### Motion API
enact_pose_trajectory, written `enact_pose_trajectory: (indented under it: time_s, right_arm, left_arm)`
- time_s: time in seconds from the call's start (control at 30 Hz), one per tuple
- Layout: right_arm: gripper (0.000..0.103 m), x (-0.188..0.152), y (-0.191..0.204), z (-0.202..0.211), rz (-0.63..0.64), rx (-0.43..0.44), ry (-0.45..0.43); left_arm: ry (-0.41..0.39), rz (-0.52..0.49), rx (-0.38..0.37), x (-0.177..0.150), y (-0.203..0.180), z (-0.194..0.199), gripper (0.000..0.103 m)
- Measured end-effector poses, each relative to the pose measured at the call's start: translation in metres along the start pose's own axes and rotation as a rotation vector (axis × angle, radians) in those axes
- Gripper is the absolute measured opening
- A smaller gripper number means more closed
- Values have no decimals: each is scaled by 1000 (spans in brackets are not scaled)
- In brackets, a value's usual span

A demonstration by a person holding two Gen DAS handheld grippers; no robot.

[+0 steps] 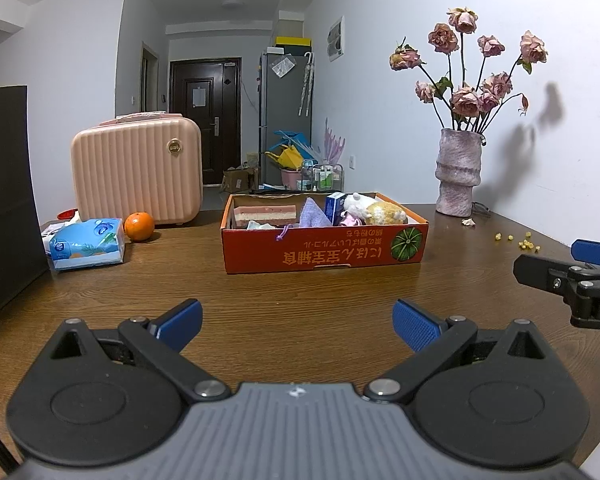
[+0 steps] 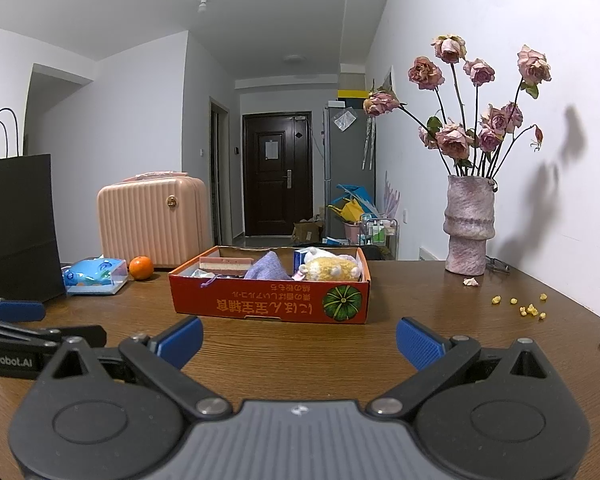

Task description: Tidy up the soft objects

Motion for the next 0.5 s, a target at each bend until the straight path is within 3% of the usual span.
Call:
enact_pose_trajectory:
  time_s: [0.5]
  right_arm:
    - [103, 0, 2, -1, 2, 1, 0]
  left_arm:
    - [0, -1, 2, 1, 1, 1, 103]
Point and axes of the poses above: each gripper's, at about its wrist camera, not at the fingertips, and z roughly against the way its jaws point, y to its left, x to its top, the point moved 7 cm from there along -z, roughly the way its jaws point, and after that the axes turned 11 degrees about -y, right-handed, at the moved point
